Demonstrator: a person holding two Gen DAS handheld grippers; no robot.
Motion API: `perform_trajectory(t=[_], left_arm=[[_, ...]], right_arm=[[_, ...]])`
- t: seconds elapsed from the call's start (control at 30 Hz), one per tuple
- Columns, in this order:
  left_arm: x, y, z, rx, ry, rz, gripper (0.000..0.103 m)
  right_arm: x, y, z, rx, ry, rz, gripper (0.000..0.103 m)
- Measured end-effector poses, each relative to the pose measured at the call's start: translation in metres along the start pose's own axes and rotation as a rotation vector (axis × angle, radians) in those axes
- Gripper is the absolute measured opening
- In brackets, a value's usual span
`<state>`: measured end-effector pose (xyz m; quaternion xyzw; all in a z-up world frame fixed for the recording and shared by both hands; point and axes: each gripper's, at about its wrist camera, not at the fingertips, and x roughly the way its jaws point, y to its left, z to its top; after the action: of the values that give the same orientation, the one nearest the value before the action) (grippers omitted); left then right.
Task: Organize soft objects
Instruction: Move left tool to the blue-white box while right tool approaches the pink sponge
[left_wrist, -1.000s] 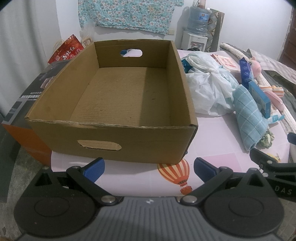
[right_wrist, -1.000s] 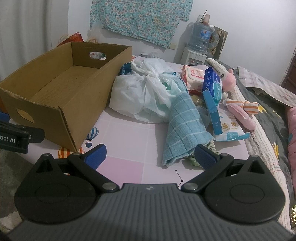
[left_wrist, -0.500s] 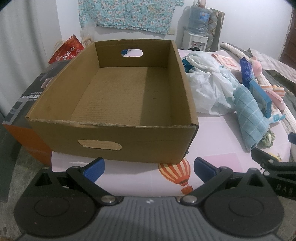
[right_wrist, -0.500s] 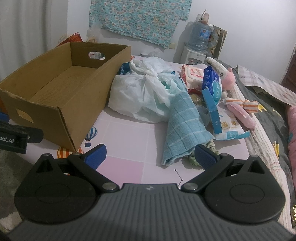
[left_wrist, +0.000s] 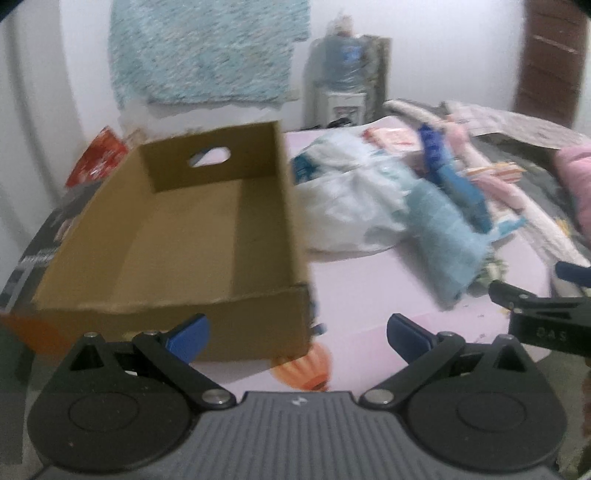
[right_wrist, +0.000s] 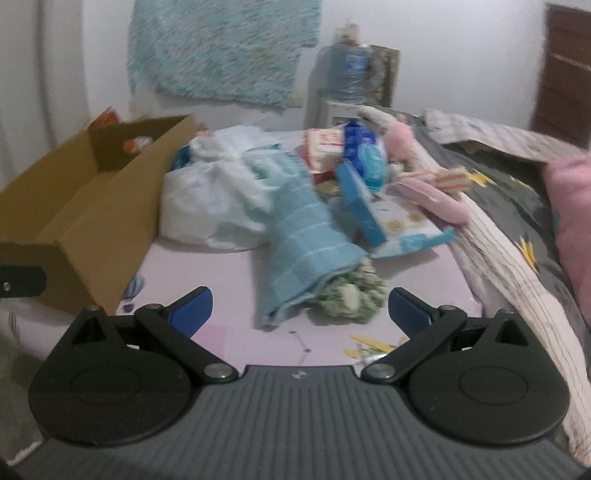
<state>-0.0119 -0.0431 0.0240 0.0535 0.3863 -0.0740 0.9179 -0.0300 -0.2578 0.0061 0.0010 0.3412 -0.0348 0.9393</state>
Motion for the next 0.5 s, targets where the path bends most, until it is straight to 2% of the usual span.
perform_trajectory(t=[0.27, 0.4, 0.5], left_arm=[[-0.001, -0.046, 0.031, 0.057, -0.068, -0.188, 0.103], [0.010, -0.072, 0.058, 0.050, -0.051, -0.277, 0.102], [0.028, -0.094, 0.079, 0.037, -0.016, -0.308, 0.100]], right_arm=[[0.007, -0.064, -0.018, 0.173, -0.018, -0.007, 0.102], [0.017, -0.085, -0.024, 0.237, -0.012, -0.004, 0.102], [0.025, -0.094, -0.027, 0.270, -0.012, 0.015, 0.102]])
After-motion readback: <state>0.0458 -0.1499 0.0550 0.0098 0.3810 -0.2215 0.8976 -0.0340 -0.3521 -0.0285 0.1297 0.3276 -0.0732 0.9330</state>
